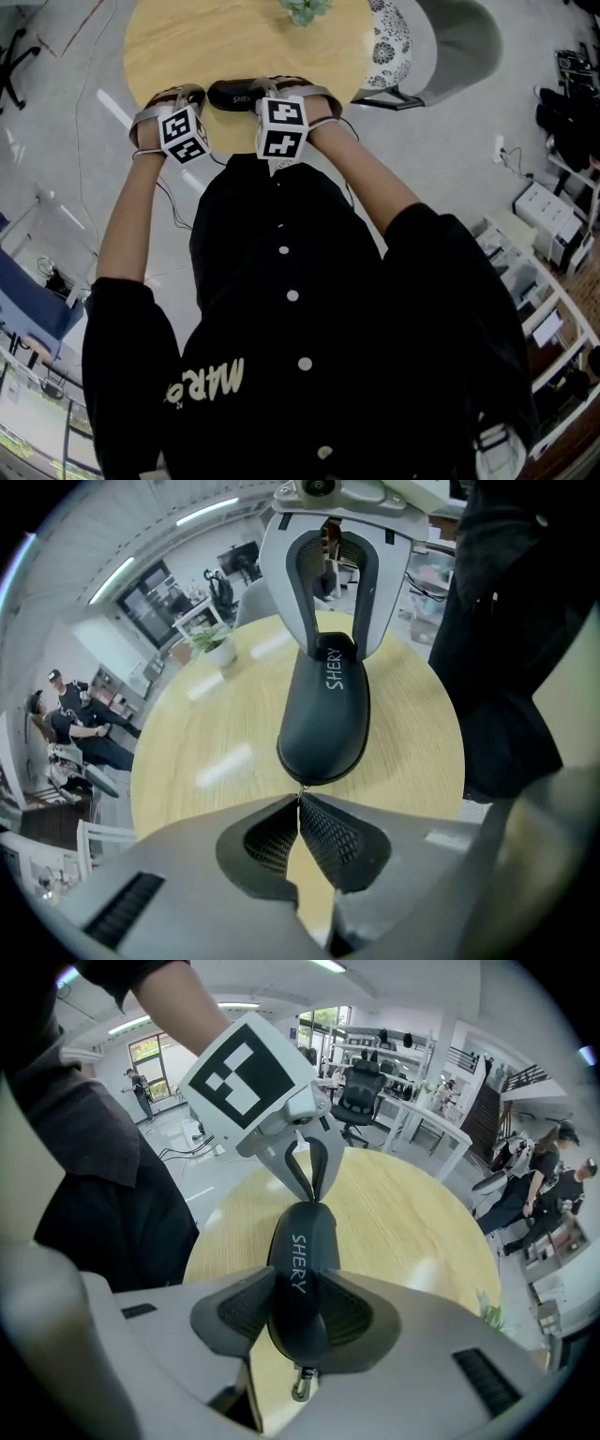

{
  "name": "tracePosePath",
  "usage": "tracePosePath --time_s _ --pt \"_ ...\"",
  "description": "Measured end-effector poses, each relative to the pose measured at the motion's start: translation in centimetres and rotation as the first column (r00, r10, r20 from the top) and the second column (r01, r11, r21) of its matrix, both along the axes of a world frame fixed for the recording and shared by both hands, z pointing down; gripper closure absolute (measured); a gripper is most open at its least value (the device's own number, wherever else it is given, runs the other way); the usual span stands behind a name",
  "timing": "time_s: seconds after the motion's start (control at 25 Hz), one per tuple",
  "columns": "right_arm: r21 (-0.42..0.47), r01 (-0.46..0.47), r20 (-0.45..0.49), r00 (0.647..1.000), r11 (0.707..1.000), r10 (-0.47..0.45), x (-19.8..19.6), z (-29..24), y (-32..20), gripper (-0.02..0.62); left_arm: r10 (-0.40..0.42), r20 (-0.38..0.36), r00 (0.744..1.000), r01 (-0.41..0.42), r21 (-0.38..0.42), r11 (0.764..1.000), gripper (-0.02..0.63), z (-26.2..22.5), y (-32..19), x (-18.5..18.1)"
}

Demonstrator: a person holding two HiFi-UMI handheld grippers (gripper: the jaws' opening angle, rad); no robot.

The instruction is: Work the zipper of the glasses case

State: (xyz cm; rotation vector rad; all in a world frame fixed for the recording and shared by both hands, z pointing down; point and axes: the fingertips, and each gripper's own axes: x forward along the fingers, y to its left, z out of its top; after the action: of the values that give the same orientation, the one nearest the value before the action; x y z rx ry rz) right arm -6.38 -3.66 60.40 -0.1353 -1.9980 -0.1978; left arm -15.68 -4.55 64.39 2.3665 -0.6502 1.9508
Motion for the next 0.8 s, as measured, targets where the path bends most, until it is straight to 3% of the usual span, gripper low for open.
tracePosePath --time_s 0.24,0.4,0.68,0.8 --pt "0.002 0.013 -0.001 1.000 1.000 -0.013 -0.1 -0.1 0.0 0.449 0.159 0.046 0.986 -0.161 0.020 0.987 0.598 -0.6 -1.5 0.4" --pt "-0.003 0.023 0.003 1.000 1.000 -0.023 -0.1 0.0 0.0 0.449 0.269 0.072 0.960 -0.271 0.022 0.962 0.597 -0.6 -2.4 0.9" --pt "-0.019 0.037 0.006 0.999 0.999 -0.037 0.0 0.0 -0.2 0.448 0.521 0.136 0.842 -0.529 0.021 0.849 0.594 -0.9 -3.5 2.2" --pt "-0.020 0.038 0.008 0.999 0.999 -0.037 -0.1 0.3 -0.2 0.448 0.617 0.164 0.770 -0.627 0.011 0.779 0.592 -0.6 -3.7 2.8"
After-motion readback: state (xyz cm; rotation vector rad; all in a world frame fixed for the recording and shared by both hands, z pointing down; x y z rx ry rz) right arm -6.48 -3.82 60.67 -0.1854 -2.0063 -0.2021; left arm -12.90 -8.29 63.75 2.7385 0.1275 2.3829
